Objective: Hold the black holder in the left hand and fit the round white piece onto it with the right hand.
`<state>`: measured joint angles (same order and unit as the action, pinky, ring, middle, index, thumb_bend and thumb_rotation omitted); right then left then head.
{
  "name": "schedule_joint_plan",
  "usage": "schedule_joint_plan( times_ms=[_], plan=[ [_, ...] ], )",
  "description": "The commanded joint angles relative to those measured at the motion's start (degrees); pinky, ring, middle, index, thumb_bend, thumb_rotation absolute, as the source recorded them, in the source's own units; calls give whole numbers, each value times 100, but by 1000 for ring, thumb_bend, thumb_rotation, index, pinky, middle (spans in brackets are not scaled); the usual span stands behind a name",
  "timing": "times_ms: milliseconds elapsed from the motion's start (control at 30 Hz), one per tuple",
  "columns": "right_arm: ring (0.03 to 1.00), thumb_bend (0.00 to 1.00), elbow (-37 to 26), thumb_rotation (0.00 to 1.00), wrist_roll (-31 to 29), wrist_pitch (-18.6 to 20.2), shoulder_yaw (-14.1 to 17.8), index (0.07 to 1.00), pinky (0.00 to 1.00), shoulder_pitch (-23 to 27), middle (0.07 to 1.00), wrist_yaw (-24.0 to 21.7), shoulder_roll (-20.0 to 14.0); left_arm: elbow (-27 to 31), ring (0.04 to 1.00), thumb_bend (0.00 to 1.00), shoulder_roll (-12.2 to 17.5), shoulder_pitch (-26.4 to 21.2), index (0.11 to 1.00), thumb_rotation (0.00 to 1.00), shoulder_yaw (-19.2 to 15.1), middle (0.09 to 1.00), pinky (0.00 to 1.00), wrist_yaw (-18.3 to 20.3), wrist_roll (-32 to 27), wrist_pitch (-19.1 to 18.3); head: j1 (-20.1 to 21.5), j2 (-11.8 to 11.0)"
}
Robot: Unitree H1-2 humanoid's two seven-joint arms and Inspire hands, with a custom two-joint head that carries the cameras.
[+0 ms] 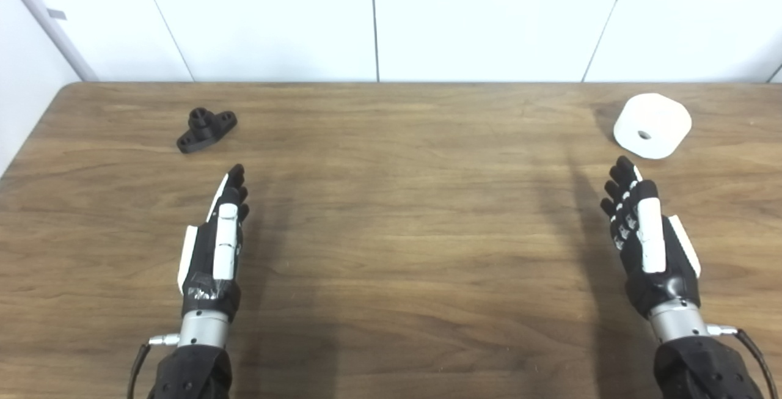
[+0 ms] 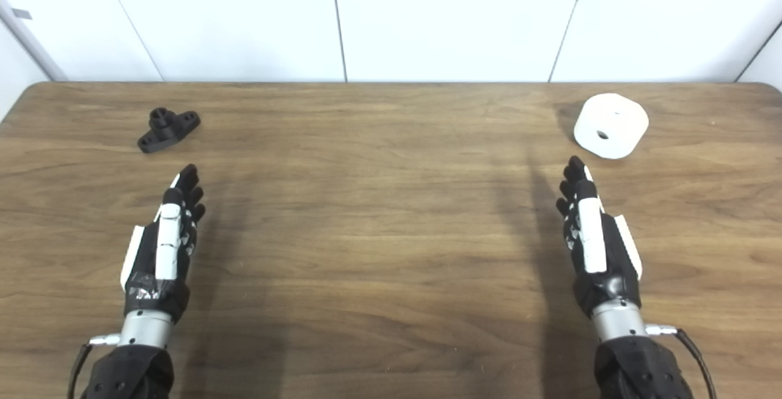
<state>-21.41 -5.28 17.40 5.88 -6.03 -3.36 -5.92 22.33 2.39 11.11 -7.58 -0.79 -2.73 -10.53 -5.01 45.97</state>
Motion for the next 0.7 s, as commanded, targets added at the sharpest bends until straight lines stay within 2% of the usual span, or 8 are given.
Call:
schedule_joint_plan(
  times_ms=[0, 300, 433, 533, 667],
  plan=[
    [1000, 595, -140, 1000, 15, -232, 13, 1000, 1000, 72, 1000, 10, -48, 94, 1000, 611, 62, 22, 978, 966, -17, 997, 1000, 6, -8, 193, -6, 5],
    [1000, 582, -173, 1000, 30, -177, -2, 1000, 1000, 69, 1000, 24, -36, 122, 1000, 604, 71, 34, 979, 977, -16, 997, 1000, 14, 21, 136, -10, -4],
    [1000, 586, -141, 1000, 62, -192, -10, 1000, 1000, 57, 1000, 18, -60, 78, 1000, 580, 28, 58, 970, 970, -16, 990, 1000, -15, 34, 240, -137, -119],
    [1000, 580, -73, 1000, 35, -310, 20, 1000, 1000, 18, 1000, -25, -104, 18, 999, 528, -14, 101, 966, 996, 45, 984, 1000, -41, 147, 362, -519, -413],
    [1000, 589, 61, 1000, -15, -482, 59, 1000, 1000, -42, 1000, -93, -196, -20, 1000, 517, -79, 174, 971, 1000, 148, 990, 1000, -29, 162, 404, -860, -688]
  ],
)
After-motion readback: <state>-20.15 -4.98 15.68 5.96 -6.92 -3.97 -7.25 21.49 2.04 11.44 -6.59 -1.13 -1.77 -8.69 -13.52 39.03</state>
